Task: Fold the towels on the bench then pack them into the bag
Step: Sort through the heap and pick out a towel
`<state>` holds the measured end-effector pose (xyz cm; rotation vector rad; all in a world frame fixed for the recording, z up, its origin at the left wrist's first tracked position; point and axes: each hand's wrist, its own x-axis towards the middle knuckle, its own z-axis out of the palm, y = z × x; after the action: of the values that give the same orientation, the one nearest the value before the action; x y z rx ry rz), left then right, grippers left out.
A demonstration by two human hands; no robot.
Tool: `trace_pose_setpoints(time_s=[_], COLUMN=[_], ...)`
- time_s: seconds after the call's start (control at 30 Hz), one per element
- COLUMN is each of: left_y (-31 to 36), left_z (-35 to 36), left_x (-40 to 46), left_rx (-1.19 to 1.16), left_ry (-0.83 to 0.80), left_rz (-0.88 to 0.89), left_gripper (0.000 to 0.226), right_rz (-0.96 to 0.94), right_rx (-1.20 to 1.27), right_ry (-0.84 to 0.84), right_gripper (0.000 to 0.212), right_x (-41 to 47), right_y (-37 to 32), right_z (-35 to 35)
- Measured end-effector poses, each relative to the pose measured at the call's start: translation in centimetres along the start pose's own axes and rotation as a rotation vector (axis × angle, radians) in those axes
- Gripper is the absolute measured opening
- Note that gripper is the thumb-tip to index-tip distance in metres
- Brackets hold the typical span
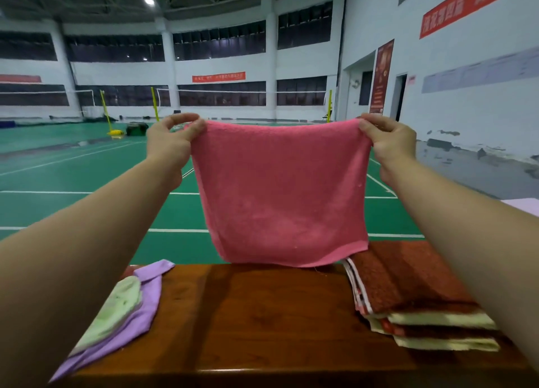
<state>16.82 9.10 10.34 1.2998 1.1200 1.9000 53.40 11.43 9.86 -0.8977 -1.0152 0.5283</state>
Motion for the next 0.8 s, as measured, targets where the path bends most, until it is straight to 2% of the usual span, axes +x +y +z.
trace_pose_setpoints(time_s=[0.23,0.33,0.57,0.8], left_y=[-0.3,-0.5,-1.2,-1.4], left_z=[-1.1,-1.5,-1.9,-0.9], left_x=[0.5,1.1,3.7,8.3], left_rx=[-0.137,-0.099,-0.038,0.159], left_ry=[0.083,0.017,-0.14,0.031], left_rz=[-0.077,-0.061,-0.119,-0.072], left_gripper=[0.014,0.012,0.025,0.02], right_rz=[0.007,0.027,0.024,0.005], right_rx=[-0.017,0.036,0.058,0.0], right_ry=[0.061,0.032,-0.039,-0.038], right_gripper=[0.019,0.019,0.021,0.023], right_x=[-1.0,-1.2,-0.7,2.0], right_y=[-0.2,-0.2,0.9,1.8], right_z=[0.4,1.0,2.8,4.0])
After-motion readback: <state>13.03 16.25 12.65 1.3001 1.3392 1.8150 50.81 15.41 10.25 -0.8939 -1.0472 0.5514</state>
